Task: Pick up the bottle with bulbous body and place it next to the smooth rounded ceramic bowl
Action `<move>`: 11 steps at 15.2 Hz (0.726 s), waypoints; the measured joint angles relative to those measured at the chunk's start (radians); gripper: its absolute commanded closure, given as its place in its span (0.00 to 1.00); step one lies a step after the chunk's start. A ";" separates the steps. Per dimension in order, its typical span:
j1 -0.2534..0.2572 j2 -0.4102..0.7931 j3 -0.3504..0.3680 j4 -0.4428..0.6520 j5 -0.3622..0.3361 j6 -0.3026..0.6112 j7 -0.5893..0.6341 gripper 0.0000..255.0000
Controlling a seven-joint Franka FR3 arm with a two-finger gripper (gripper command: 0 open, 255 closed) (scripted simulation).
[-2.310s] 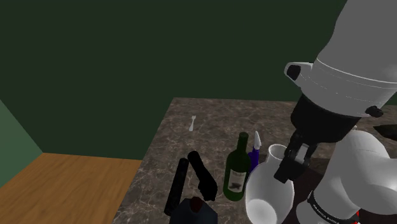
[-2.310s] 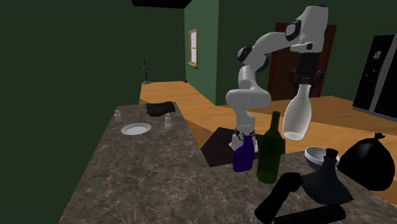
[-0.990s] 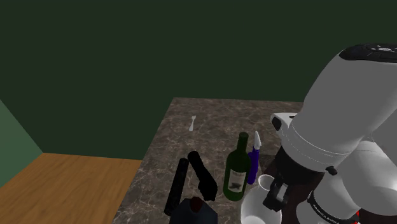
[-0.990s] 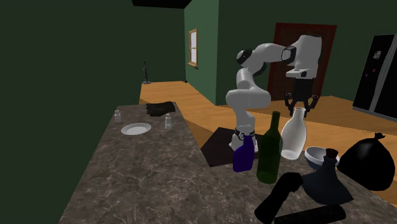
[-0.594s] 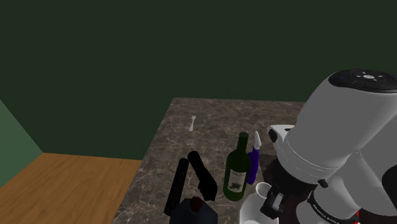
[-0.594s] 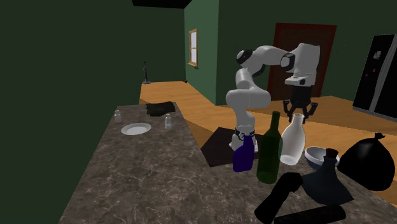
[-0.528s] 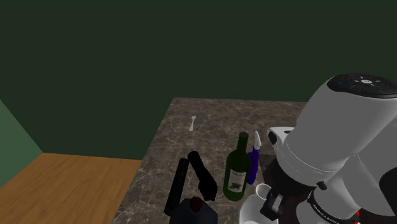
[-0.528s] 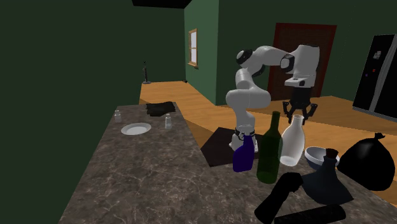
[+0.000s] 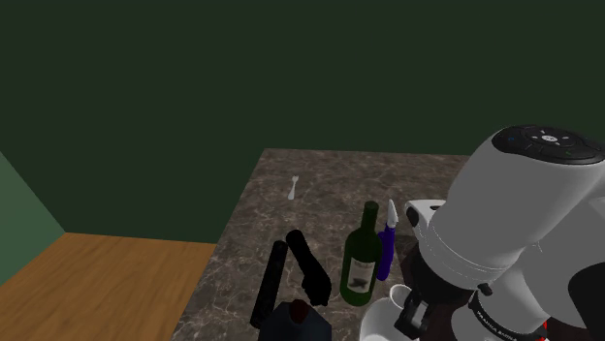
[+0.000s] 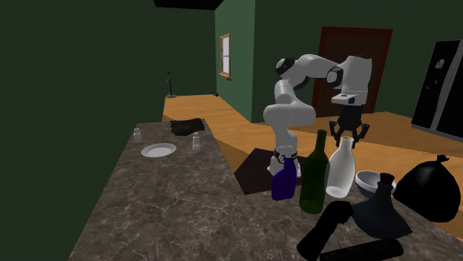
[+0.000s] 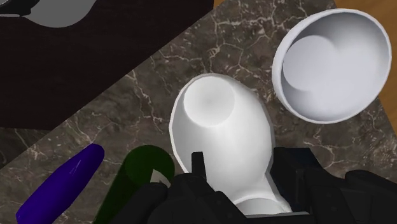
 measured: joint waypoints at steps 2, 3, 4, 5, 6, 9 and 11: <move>0.000 0.000 0.000 0.000 0.000 0.000 0.000 0.00; 0.000 0.000 0.000 0.000 0.000 0.000 0.000 0.00; 0.000 0.000 0.000 0.000 0.000 0.000 0.000 0.00; 0.000 0.000 0.000 0.000 0.000 0.000 0.000 0.00; 0.000 0.000 0.000 0.000 0.000 0.000 0.000 0.00; -0.003 -0.003 -0.010 0.012 -0.009 -0.014 0.000 0.00; -0.013 -0.010 -0.042 0.062 -0.040 -0.068 0.006 0.00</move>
